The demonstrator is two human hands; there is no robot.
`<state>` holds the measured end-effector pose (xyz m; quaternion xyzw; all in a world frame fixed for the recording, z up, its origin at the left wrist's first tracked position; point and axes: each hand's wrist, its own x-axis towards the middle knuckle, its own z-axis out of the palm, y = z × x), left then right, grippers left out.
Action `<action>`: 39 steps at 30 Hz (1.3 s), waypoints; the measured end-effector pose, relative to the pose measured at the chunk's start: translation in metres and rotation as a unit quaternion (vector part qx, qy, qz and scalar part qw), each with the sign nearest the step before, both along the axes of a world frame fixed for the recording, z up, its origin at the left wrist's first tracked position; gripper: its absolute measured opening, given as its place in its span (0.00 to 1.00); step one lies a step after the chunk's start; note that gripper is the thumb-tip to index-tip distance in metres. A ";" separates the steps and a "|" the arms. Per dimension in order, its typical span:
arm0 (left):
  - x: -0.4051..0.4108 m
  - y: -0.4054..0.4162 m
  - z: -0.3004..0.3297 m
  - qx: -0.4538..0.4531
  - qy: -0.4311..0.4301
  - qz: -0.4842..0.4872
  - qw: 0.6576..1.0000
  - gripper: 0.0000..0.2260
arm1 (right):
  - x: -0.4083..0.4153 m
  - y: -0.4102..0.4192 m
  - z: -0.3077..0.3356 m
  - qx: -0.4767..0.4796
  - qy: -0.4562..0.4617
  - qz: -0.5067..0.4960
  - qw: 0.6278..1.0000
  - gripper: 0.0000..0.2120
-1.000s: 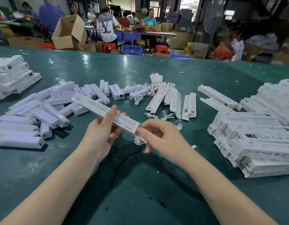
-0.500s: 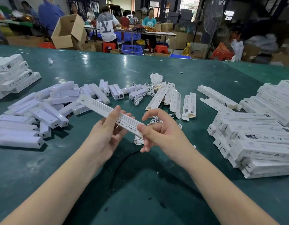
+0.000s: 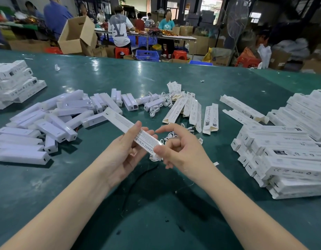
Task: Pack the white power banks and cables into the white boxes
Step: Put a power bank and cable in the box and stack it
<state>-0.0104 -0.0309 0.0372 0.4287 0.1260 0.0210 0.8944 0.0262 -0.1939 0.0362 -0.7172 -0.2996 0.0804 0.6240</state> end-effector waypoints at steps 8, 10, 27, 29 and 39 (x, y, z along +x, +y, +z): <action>-0.007 -0.001 0.007 0.072 0.020 -0.140 0.987 0.11 | 0.002 -0.004 0.000 -0.079 0.038 0.139 0.986 0.40; -0.006 0.001 0.009 0.092 0.027 -0.116 0.989 0.11 | 0.003 -0.004 -0.001 -0.088 0.040 0.133 0.986 0.43; 0.002 0.043 -0.006 0.772 0.075 0.037 0.630 0.05 | 0.016 -0.012 -0.001 -0.097 -0.007 -0.003 0.995 0.18; 0.001 0.043 -0.003 0.739 0.079 0.077 0.665 0.06 | 0.017 -0.013 -0.001 -0.106 -0.004 -0.023 0.994 0.13; -0.010 0.028 0.011 0.364 -0.083 -0.183 0.910 0.16 | 0.015 -0.011 0.010 0.065 0.254 -0.008 0.965 0.13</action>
